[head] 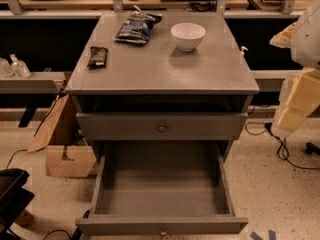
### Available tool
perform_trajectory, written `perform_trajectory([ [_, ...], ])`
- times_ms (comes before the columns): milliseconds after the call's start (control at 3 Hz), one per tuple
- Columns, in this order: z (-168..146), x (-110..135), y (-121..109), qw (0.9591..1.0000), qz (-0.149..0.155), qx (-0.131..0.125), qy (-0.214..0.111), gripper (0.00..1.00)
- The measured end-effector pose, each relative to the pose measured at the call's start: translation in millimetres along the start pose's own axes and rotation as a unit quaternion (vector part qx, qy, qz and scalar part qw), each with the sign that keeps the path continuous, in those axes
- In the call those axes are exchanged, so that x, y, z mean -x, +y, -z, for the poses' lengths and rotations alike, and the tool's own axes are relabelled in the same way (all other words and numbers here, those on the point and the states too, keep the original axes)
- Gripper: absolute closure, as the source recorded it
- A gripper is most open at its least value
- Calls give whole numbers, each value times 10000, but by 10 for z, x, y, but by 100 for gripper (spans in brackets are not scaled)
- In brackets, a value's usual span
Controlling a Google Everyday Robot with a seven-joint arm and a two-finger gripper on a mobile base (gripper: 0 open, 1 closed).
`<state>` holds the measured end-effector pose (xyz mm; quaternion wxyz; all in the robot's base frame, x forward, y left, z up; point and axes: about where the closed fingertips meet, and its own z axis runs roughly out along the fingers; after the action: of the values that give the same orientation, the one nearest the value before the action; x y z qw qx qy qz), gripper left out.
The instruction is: Close middle drawer
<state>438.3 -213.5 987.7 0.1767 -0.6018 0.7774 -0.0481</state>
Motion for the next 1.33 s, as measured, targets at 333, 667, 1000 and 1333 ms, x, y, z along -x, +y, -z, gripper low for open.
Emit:
perform_trajectory([
  [333,0,0,0,10000,0,0,0,0],
  [667,-171,-5,58,9999,30,-106,-109,0],
  [1000,-634,-150,510,9982,43,-186,-566,0],
  [1333,-1106,-269,895,9964,-19,-232,-814,0],
])
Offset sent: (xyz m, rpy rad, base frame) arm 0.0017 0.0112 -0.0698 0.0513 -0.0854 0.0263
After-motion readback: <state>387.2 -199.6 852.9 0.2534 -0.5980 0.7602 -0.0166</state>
